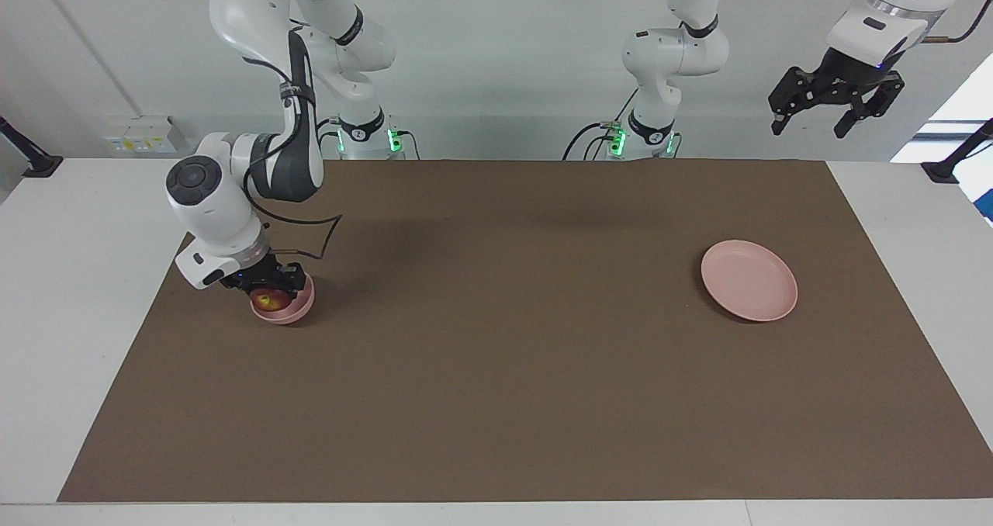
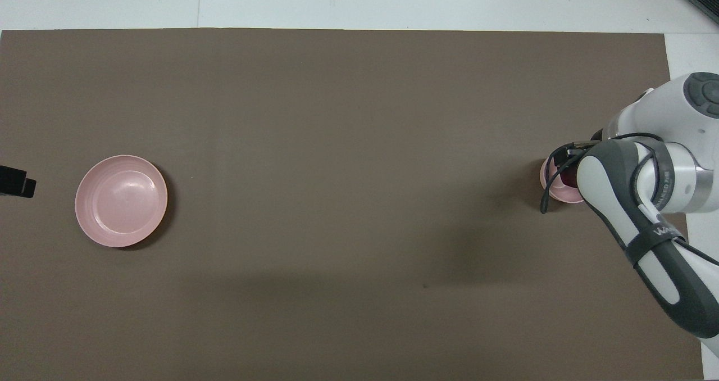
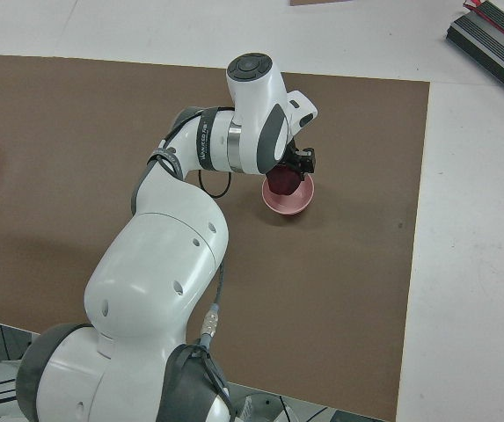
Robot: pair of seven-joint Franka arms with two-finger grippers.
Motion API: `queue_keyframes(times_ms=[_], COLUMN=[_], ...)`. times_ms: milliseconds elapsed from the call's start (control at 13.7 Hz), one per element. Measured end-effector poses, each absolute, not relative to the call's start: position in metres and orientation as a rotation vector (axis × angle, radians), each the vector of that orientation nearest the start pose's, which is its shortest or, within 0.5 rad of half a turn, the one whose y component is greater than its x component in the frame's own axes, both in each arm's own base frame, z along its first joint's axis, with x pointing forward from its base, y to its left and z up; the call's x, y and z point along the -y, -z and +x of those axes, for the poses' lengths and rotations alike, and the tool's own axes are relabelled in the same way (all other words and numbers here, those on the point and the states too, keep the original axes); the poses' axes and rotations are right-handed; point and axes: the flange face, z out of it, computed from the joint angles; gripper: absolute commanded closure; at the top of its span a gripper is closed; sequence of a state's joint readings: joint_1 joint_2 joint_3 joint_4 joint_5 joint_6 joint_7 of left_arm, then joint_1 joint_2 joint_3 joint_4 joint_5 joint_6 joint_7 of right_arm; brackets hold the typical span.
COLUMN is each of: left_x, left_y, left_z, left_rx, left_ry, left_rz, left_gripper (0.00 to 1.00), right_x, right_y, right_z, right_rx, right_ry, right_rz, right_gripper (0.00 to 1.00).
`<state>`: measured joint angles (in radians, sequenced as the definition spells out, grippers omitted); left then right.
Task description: Move apple from plate to bowl
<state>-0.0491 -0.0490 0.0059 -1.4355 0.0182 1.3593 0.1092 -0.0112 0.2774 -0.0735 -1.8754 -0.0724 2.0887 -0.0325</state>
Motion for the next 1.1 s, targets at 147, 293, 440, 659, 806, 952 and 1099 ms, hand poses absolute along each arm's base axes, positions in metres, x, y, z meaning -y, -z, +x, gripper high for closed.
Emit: queue_keyframes(times_ms=[147, 293, 440, 659, 806, 952, 1099], left_x=[0.019, 0.016, 0.011, 0.010, 0.010, 0.010, 0.010], left_y=[-0.695, -0.696, -0.697, -0.698, -0.698, -0.698, -0.698], left_z=[0.514, 0.514, 0.514, 0.513, 0.513, 0.513, 0.513], left_rx=[-0.229, -0.218, -0.205, -0.202, -0.202, -0.202, -0.202], left_ry=[-0.041, -0.038, -0.036, -0.034, -0.034, -0.035, -0.035], left_rz=[-3.120, -3.121, -3.123, -3.123, -3.123, -3.123, -3.123], left_gripper=[0.00, 0.00, 0.00, 0.00, 0.00, 0.00, 0.00], right_x=[0.053, 0.053, 0.053, 0.053, 0.053, 0.053, 0.053], right_y=[-0.357, -0.351, -0.346, -0.343, -0.341, -0.337, -0.335], right_z=[0.610, 0.610, 0.610, 0.611, 0.611, 0.612, 0.612], right_rx=[-0.019, -0.018, -0.017, -0.016, -0.017, -0.017, -0.020], right_ry=[-0.113, -0.121, -0.133, -0.132, -0.136, -0.143, -0.145], right_rz=[-3.217, -3.217, -3.217, -3.217, -3.216, -3.216, -3.216], right_gripper=[1.00, 1.00, 1.00, 1.00, 1.00, 1.00, 1.00])
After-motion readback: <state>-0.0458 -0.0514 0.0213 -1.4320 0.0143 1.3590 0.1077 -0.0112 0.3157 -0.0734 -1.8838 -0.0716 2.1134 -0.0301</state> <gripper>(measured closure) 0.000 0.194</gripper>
